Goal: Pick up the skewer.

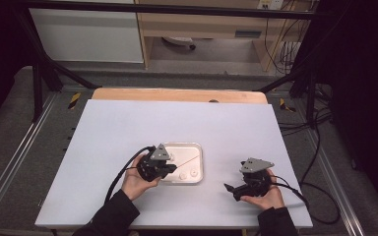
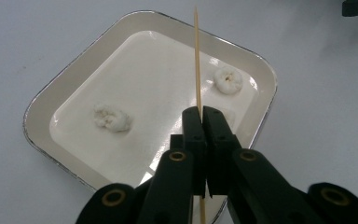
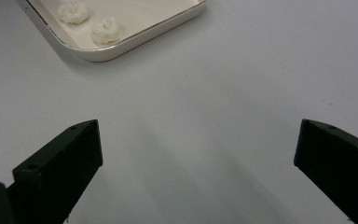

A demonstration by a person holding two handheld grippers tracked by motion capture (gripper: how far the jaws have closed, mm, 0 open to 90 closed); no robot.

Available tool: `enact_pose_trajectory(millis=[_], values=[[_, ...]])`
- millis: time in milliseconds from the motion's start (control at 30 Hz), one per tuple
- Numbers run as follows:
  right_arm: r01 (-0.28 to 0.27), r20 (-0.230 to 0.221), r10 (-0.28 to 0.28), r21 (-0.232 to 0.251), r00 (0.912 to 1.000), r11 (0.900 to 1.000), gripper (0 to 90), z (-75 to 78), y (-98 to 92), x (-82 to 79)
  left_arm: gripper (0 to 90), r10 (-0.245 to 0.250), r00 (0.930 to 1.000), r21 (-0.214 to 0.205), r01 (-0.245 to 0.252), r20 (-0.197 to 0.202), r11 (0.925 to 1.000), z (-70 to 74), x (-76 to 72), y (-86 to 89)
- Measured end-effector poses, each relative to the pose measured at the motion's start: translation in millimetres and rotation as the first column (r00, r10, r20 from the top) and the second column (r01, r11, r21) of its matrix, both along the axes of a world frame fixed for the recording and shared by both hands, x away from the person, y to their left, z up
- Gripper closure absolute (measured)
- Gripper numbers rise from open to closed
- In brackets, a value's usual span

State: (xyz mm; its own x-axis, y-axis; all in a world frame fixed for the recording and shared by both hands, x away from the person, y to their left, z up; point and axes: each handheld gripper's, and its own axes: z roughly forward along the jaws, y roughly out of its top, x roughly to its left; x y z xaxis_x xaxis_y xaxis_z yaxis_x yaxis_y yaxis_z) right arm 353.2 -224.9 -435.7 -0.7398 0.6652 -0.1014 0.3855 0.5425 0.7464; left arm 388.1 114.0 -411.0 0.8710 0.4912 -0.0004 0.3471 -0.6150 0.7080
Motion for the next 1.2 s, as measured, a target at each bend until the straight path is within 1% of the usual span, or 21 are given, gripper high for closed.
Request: enact_pose_trajectory(millis=[233,333,400,433,467,500,533,633,833,900,933,967,1067,1100,1133,1167,1200], values=[[-0.034,0.054,0.038,-0.079,0.9978,0.9963,2.5,8.0,11.6,-3.0,88.6,-0.021,0.9998,0.009,0.021,0.005,0.9997,7.3,-2.7,-8.0],[-0.049,0.079,0.057,-0.100,0.9952,0.9938,3.0,12.2,16.5,-4.4,88.6,-0.029,0.9995,0.012,0.029,0.008,0.9995,9.7,-3.8,-11.3],[-0.058,0.092,0.069,-0.118,0.9933,0.9913,3.1,14.2,20.0,-5.3,88.6,-0.042,0.9991,0.019,0.042,0.008,0.9989,12.4,-5.2,-16.7],[-0.063,0.097,0.075,-0.128,0.9925,0.9898,3.2,15.1,21.7,-5.8,88.6,-0.042,0.9991,0.019,0.042,0.008,0.9989,12.4,-5.2,-16.7],[-0.068,0.102,0.083,-0.138,0.9913,0.9881,3.4,16.0,23.4,-6.1,88.6,-0.052,0.9986,0.023,0.052,0.011,0.9984,13.7,-6.2,-21.0],[-0.068,0.102,0.083,-0.138,0.9913,0.9881,3.4,16.0,23.4,-6.1,88.6,-0.052,0.9986,0.023,0.052,0.011,0.9984,13.7,-6.2,-21.0],[-0.079,0.119,0.099,-0.158,0.9880,0.9842,3.8,17.3,26.7,-6.9,88.6,-0.062,0.9980,0.028,0.062,0.012,0.9977,15.1,-7.1,-25.2],[-0.091,0.141,0.119,-0.192,0.9829,0.9773,4.7,19.0,30.2,-7.6,88.7,-0.076,0.9970,0.036,0.075,0.013,0.9965,17.2,-8.2,-32.2],[-0.106,0.163,0.146,-0.229,0.9757,0.9677,6.8,21.4,35.5,-8.9,88.7,-0.106,0.9942,0.067,0.105,0.017,0.9923,19.6,-11.3,-48.3],[-0.114,0.170,0.159,-0.245,0.9725,0.9628,7.8,21.0,36.7,-9.5,88.6,-0.111,0.9937,0.072,0.110,0.016,0.9913,19.7,-11.8,-50.9],[-0.118,0.171,0.165,-0.254,0.9714,0.9599,8.4,20.8,37.3,-9.9,88.6,-0.119,0.9928,0.079,0.117,0.015,0.9899,19.7,-12.5,-55.9],[-0.125,0.177,0.175,-0.262,0.9684,0.9569,9.2,20.5,37.9,-10.0,88.6,-0.119,0.9928,0.079,0.117,0.015,0.9899,19.7,-12.5,-55.9],[-0.143,0.185,0.201,-0.286,0.9619,0.9474,11.6,19.6,39.7,-10.3,88.6,-0.133,0.9910,0.092,0.131,0.013,0.9870,19.4,-12.6,-65.8],[-0.143,0.185,0.201,-0.286,0.9619,0.9474,11.6,19.6,39.7,-10.3,88.6,-0.133,0.9910,0.092,0.131,0.013,0.9870,19.4,-12.6,-65.8],[-0.152,0.192,0.217,-0.306,0.9571,0.9400,13.8,19.1,40.8,-10.1,88.6,-0.141,0.9899,0.098,0.140,0.009,0.9854,19.4,-12.9,-70.5],[-0.156,0.194,0.224,-0.313,0.9550,0.9367,14.8,18.9,41.2,-10.1,88.6,-0.141,0.9899,0.098,0.140,0.009,0.9854,19.4,-12.9,-70.5],[-0.161,0.198,0.233,-0.321,0.9523,0.9333,16.3,18.7,41.5,-10.2,88.6,-0.147,0.9890,0.105,0.145,0.010,0.9838,19.1,-13.2,-74.8]])
